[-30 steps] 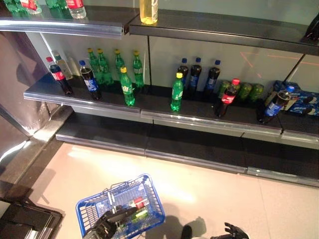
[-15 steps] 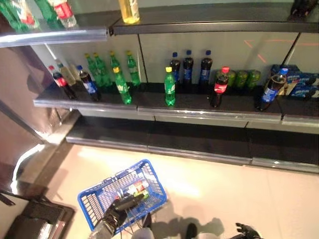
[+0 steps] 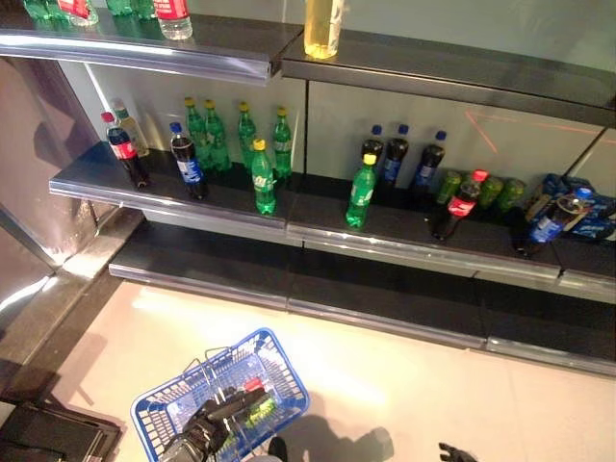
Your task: Pick up the drink and place into the basket.
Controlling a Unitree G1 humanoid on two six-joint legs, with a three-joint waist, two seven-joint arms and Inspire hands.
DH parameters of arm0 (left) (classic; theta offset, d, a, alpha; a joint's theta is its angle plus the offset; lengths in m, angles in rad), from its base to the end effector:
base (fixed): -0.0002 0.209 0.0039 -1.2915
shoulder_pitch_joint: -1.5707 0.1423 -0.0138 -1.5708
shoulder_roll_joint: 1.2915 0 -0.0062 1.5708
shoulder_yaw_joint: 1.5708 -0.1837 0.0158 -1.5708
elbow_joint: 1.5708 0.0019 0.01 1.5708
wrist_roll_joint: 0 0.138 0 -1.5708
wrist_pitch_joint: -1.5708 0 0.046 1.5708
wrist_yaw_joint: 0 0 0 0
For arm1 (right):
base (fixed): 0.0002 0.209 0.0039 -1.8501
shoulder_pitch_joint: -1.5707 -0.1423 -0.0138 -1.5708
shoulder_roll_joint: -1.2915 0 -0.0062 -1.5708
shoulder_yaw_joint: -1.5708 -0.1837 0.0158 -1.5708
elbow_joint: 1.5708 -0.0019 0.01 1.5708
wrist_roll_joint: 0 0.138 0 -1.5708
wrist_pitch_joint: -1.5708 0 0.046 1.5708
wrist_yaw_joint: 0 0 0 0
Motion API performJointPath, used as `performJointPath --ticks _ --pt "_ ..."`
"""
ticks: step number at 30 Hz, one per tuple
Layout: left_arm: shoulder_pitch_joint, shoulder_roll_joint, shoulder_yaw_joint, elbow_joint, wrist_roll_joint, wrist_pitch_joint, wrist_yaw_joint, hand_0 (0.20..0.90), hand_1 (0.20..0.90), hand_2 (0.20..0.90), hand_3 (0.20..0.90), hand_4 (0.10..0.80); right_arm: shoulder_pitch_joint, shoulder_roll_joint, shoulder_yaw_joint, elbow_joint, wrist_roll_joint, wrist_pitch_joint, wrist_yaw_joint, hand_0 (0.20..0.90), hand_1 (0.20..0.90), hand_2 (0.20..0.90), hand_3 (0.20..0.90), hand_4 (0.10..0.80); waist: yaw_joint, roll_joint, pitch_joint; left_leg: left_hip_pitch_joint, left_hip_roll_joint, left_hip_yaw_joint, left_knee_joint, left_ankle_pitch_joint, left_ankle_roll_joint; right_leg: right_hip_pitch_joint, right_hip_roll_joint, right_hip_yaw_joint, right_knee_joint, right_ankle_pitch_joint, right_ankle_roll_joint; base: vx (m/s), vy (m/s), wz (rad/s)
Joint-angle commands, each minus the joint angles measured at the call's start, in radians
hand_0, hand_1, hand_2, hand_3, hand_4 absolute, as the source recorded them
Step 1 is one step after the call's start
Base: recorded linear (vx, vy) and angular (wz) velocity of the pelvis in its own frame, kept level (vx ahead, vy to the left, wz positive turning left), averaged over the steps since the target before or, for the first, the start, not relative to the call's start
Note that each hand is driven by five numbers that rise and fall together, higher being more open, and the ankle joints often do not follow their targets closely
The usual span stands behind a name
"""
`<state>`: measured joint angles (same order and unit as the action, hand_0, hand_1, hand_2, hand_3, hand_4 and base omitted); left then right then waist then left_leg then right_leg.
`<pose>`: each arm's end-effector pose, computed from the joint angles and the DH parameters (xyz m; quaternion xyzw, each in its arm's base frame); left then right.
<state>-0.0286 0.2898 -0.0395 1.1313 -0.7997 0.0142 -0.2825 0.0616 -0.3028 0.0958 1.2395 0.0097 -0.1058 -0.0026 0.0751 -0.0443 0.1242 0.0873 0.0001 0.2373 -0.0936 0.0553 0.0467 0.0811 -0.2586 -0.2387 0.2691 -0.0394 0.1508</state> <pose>0.0990 0.2453 -0.1012 -0.2692 0.4287 0.1374 0.8514 0.0514 -0.2500 -0.1109 -0.1462 0.5614 -0.0476 0.8131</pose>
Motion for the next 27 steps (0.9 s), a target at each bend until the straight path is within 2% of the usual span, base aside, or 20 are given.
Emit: performJointPath --ticks 1,3,4,5,6,7,8,11,15,17,19,20,21,22,24,25,27 --pt "-0.05 0.007 0.003 -0.127 -0.015 -0.081 -0.075 0.3 0.3 0.3 0.2 0.1 -0.041 -0.051 0.012 0.014 0.004 -0.034 0.004 0.9 0.9 0.9 0.9 0.8 0.016 0.022 -0.027 -0.058 0.0 -0.09 0.006 0.006 -0.049 -0.029 0.007 0.02 0.081 0.15 0.024 0.205 0.128 0.01" --pt "-0.059 0.009 0.004 -0.121 -0.006 -0.082 -0.077 0.3 0.3 0.3 0.2 0.1 -0.064 -0.042 0.026 0.016 0.022 -0.026 0.005 0.9 0.9 0.9 0.9 0.8 0.01 0.019 -0.022 -0.045 -0.01 -0.1 0.006 -0.008 -0.054 -0.062 0.062 0.0 -0.018 0.121 0.012 0.21 0.043 0.18" --pt "-0.061 0.007 0.004 -0.121 -0.003 -0.081 -0.077 0.3 0.3 0.3 0.2 0.1 -0.069 -0.039 0.029 0.017 0.027 -0.024 0.002 0.9 0.9 0.9 0.9 0.8 0.007 0.016 -0.019 -0.041 -0.016 -0.101 0.006 -0.014 -0.055 -0.079 0.076 -0.003 -0.057 0.125 0.013 0.235 0.001 0.27" --pt "-0.062 0.005 0.003 -0.121 0.004 -0.085 -0.081 0.3 0.3 0.3 0.2 0.1 -0.073 -0.033 0.031 0.021 0.033 -0.028 -0.003 0.9 0.9 0.9 0.9 0.8 -0.004 0.009 -0.01 -0.03 -0.027 -0.103 0.006 -0.029 -0.056 -0.111 0.111 -0.001 -0.148 0.127 0.016 0.211 -0.003 0.29" --pt "-0.06 0.004 0.001 -0.117 0.006 -0.089 -0.084 0.3 0.3 0.3 0.2 0.1 -0.072 -0.031 0.033 0.023 0.034 -0.031 -0.004 0.9 0.9 0.9 0.9 0.8 -0.012 0.005 -0.007 -0.024 -0.036 -0.107 0.006 -0.037 -0.055 -0.126 0.13 0.011 -0.193 0.136 0.019 0.284 0.004 0.39" --pt "-0.06 0.004 -0.005 -0.107 0.006 -0.096 -0.093 0.3 0.3 0.3 0.2 0.1 -0.068 -0.029 0.035 0.026 0.043 -0.035 -0.006 0.9 0.9 0.9 0.9 0.8 -0.028 -0.002 -0.003 -0.016 -0.052 -0.122 0.006 -0.046 -0.05 -0.159 0.145 0.051 -0.234 0.169 0.023 0.289 0.015 0.47" --pt "-0.059 0.004 -0.009 -0.097 0.006 -0.102 -0.103 0.3 0.3 0.3 0.2 0.1 -0.064 -0.028 0.036 0.028 0.043 -0.038 -0.005 0.9 0.9 0.9 0.9 0.8 -0.042 -0.002 0.002 -0.006 -0.062 -0.138 0.008 -0.057 -0.045 -0.18 0.157 0.08 -0.248 0.189 0.026 0.299 0.018 0.46" --pt "-0.052 0.009 -0.008 -0.072 0.007 -0.102 -0.127 0.3 0.3 0.3 0.2 0.1 -0.06 -0.026 0.031 0.036 0.042 -0.029 -0.009 0.9 0.9 0.9 0.9 0.8 -0.071 0.003 0.011 0.036 -0.087 -0.183 0.016 -0.086 -0.035 -0.244 0.177 0.111 -0.248 0.23 0.026 0.345 0.006 0.92" --pt "-0.036 0.007 -0.006 -0.02 0.027 -0.119 -0.151 0.3 0.3 0.3 0.2 0.1 -0.064 -0.026 0.023 0.058 0.075 -0.013 -0.005 0.9 0.9 0.9 0.9 0.8 -0.081 0.005 0.003 0.072 -0.116 -0.233 0.035 -0.116 -0.027 -0.233 0.207 0.111 -0.25 0.222 0.012 0.371 -0.071 0.69" --pt "-0.031 0.004 0.0 0.01 0.03 -0.127 -0.158 0.3 0.3 0.3 0.2 0.1 -0.059 -0.029 0.021 0.071 0.072 -0.015 0.003 0.9 0.9 0.9 0.9 0.8 -0.088 0.009 -0.011 0.076 -0.122 -0.252 0.068 -0.135 -0.027 -0.211 0.213 0.116 -0.255 0.21 -0.007 0.313 -0.151 0.64" --pt "-0.024 -0.001 0.012 0.017 0.023 -0.104 -0.155 0.3 0.3 0.3 0.2 0.1 -0.058 -0.025 0.027 0.064 0.068 -0.002 -0.001 0.9 0.9 0.9 0.9 0.8 -0.092 0.018 -0.018 0.077 -0.111 -0.245 0.098 -0.149 -0.037 -0.203 0.216 0.107 -0.226 0.182 -0.019 0.239 -0.153 0.42" --pt "-0.017 -0.007 0.029 0.031 0.019 -0.074 -0.169 0.3 0.3 0.3 0.2 0.1 -0.056 -0.024 0.029 0.062 0.063 -0.001 -0.001 0.9 0.9 0.9 0.9 0.8 -0.099 0.025 -0.022 0.074 -0.094 -0.23 0.164 -0.139 -0.058 -0.178 0.218 0.101 -0.224 0.16 -0.04 0.222 -0.155 0.47" --pt "-0.012 -0.012 0.036 0.042 0.034 -0.075 -0.165 0.3 0.3 0.3 0.2 0.1 -0.055 -0.025 0.03 0.058 0.052 -0.001 0.003 0.9 0.9 0.9 0.9 0.8 -0.099 0.028 -0.023 0.055 -0.081 -0.218 0.229 -0.092 -0.082 -0.152 0.222 0.092 -0.233 0.147 -0.053 0.261 -0.199 0.58" --pt "-0.011 -0.021 0.042 0.059 0.037 -0.067 -0.157 0.3 0.3 0.3 0.2 0.1 -0.054 -0.028 0.037 0.048 0.031 -0.01 0.017 0.9 0.9 0.9 0.9 0.8 -0.098 0.031 -0.018 -0.013 -0.061 -0.213 0.376 0.005 -0.122 -0.107 0.221 0.084 -0.251 0.127 -0.073 0.158 -0.136 0.51" --pt "-0.008 -0.029 0.06 0.062 0.027 -0.055 -0.146 0.3 0.3 0.3 0.2 0.1 -0.057 -0.041 0.039 0.036 0.021 -0.019 0.026 0.9 0.9 0.9 0.9 0.8 -0.092 0.028 -0.006 -0.1 -0.058 -0.208 0.53 0.04 -0.148 -0.077 0.204 0.085 -0.251 0.102 -0.088 0.139 -0.065 0.29" --pt "-0.008 -0.034 0.067 0.065 0.029 -0.044 -0.14 0.3 0.3 0.3 0.2 0.1 -0.059 -0.048 0.036 0.029 0.025 -0.018 0.02 0.9 0.9 0.9 0.9 0.8 -0.088 0.028 0.001 -0.149 -0.026 -0.2 0.558 0.063 -0.154 -0.054 0.193 0.084 -0.25 0.083 -0.097 0.158 -0.001 -0.15" --pt "-0.004 -0.034 0.065 0.066 0.043 -0.037 -0.148 0.3 0.3 0.3 0.2 0.1 -0.063 -0.05 0.025 0.035 0.049 -0.034 0.018 0.9 0.9 0.9 0.9 0.8 -0.087 0.028 0.008 -0.157 0.054 -0.167 0.485 0.051 -0.153 -0.031 0.183 0.085 -0.258 0.071 -0.098 0.152 0.068 -0.36"
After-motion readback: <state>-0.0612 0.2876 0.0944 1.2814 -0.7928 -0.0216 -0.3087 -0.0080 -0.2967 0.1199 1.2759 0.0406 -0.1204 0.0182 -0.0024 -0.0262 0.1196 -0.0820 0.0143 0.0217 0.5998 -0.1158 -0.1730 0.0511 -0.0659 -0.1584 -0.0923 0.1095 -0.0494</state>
